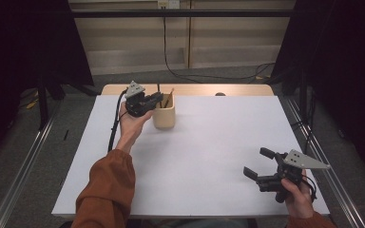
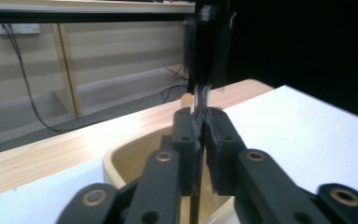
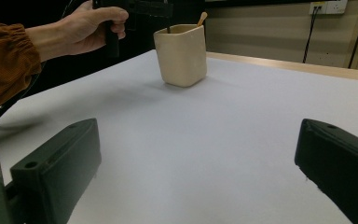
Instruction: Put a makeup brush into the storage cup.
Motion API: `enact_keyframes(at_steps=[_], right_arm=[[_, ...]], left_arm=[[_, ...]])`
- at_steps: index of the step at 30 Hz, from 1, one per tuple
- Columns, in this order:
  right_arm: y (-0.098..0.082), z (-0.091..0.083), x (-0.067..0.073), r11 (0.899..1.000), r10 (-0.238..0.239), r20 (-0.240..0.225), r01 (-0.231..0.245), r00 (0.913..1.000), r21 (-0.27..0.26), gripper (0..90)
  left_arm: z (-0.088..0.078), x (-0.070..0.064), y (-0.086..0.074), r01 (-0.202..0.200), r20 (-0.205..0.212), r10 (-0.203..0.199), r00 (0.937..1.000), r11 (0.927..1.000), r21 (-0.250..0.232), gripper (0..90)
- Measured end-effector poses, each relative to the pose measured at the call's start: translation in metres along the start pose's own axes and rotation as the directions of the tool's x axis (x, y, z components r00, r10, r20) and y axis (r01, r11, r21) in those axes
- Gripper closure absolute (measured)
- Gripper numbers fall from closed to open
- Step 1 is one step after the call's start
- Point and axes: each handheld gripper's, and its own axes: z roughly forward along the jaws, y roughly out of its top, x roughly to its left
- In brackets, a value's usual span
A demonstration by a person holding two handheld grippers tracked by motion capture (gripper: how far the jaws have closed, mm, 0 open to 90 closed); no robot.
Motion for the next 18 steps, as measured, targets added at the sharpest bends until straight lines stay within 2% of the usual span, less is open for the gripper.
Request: enact_keyframes(at_steps=[3, 8, 9, 10, 14, 16, 18], right_arm=[[0.0002, -0.0002, 0.0005, 1.0, -0.004, -0.011, 0.003, 0.9999, -0.003, 0.0], [0.0002, 0.0, 0.0003, 1.0, -0.001, -0.01, 0.001, 1.0, -0.003, 0.0], [0.0002, -0.0001, 0.0003, 1.0, -0.002, -0.01, 0.002, 1.0, -0.004, 0.0], [0.0002, -0.0002, 0.0002, 1.0, -0.001, -0.009, 0.001, 1.0, -0.004, 0.0], [0.0005, -0.0006, -0.0001, 1.0, 0.005, -0.013, -0.006, 0.9999, -0.009, 0.0], [0.0005, -0.0006, -0.0002, 1.0, 0.005, -0.012, -0.005, 0.9999, -0.009, 0.0], [0.0006, -0.001, -0.0003, 1.0, 0.003, -0.013, -0.004, 0.9999, -0.011, 0.0]], left_arm=[[-0.0018, 0.0014, -0.0011, 0.02, -0.005, -0.02, 0.9998, 0.9997, -0.012, 74.0], [-0.0027, 0.0001, -0.0017, 0.029, -0.026, -0.03, 0.9992, 0.9993, -0.022, 59.9], [-0.0027, 0.0005, -0.0015, 0.026, -0.029, -0.026, 0.9992, 0.9995, -0.02, 56.2], [-0.0025, 0.0006, -0.0014, 0.045, -0.026, -0.046, 0.9986, 0.9987, -0.024, 50.9], [-0.003, -0.0002, -0.0018, 0.063, -0.035, -0.064, 0.9974, 0.9977, -0.024, 37.5], [-0.0037, -0.0005, -0.0012, 0.061, -0.035, -0.062, 0.9975, 0.9978, -0.026, 35.1], [-0.0053, -0.0006, 0.0004, 0.087, -0.03, -0.088, 0.9957, 0.9956, -0.035, 26.3]])
